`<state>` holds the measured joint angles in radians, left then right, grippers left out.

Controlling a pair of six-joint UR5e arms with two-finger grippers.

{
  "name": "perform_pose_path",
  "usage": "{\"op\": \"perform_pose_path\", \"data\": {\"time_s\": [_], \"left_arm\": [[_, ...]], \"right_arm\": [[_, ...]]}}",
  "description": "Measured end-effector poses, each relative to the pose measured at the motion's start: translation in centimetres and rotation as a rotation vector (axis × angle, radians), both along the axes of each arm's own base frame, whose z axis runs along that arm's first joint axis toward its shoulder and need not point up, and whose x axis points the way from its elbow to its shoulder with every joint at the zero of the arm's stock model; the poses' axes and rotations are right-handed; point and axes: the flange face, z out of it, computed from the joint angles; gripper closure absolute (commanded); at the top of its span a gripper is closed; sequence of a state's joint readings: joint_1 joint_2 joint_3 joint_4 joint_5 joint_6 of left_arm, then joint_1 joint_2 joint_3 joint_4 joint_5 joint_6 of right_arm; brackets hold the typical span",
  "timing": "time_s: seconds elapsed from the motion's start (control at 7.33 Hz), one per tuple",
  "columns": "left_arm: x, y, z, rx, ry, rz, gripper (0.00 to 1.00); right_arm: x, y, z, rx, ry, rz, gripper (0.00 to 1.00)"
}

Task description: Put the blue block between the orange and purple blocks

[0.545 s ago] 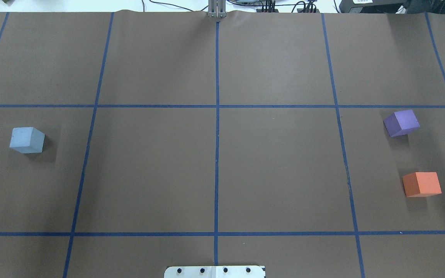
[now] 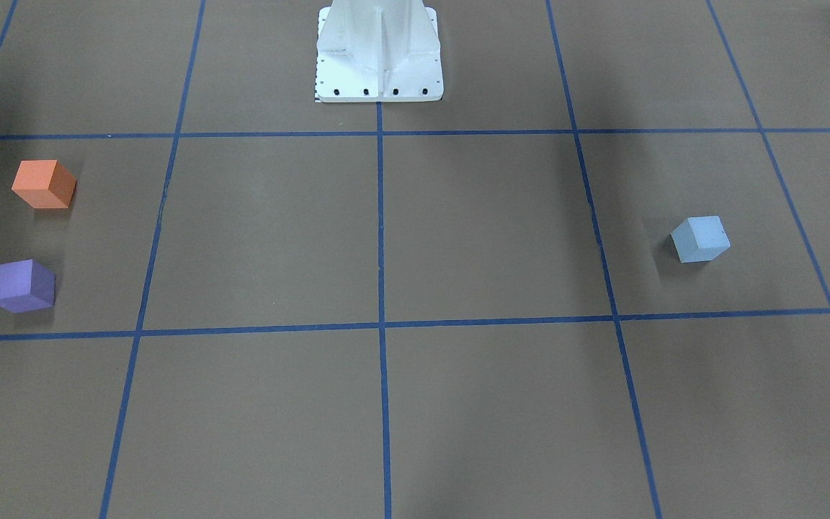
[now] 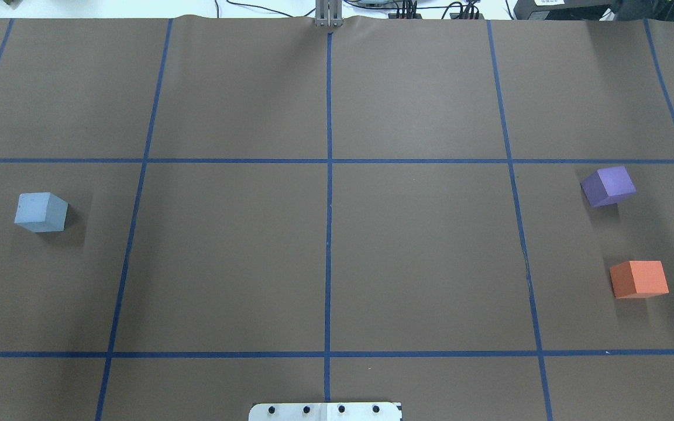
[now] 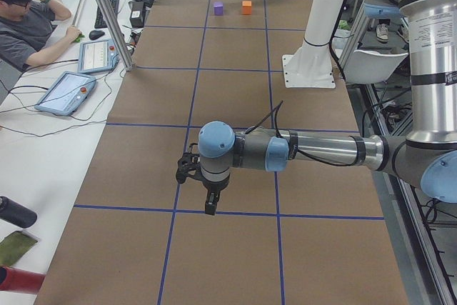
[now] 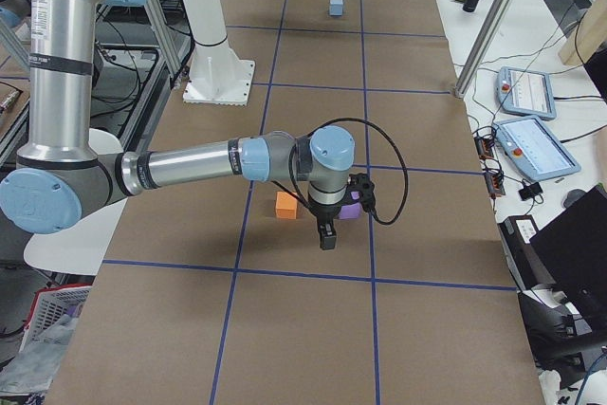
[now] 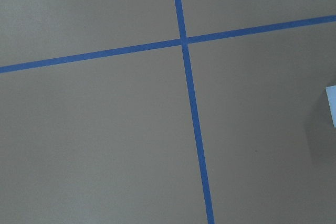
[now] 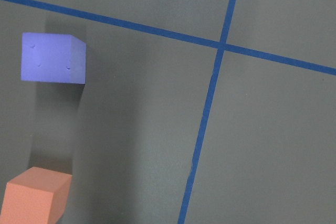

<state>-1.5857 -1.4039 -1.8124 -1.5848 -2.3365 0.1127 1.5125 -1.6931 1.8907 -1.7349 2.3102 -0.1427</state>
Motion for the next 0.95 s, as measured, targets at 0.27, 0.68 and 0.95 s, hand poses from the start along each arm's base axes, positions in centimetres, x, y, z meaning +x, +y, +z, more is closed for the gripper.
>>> {"op": "perform_pose_path", "data": {"time_s": [0.27, 0.68, 0.95], "left_arm": [[0.2, -0.4, -1.3, 0.045, 0.0, 0.007, 0.0], [4.4, -3.7, -2.4, 0.104, 0.008, 0.075, 0.0], [6.4, -5.6, -2.0, 0.107, 0.03, 0.039, 0.0]], "right_arm": [[0.0, -0.1, -0.1, 0.002, 0.0, 0.0, 0.0], [-0.2, -0.1, -0.1, 0.003, -0.001, -0.004, 0.0], [-0.3, -0.1, -0.1, 0.002, -0.002, -0.007, 0.0]]}}
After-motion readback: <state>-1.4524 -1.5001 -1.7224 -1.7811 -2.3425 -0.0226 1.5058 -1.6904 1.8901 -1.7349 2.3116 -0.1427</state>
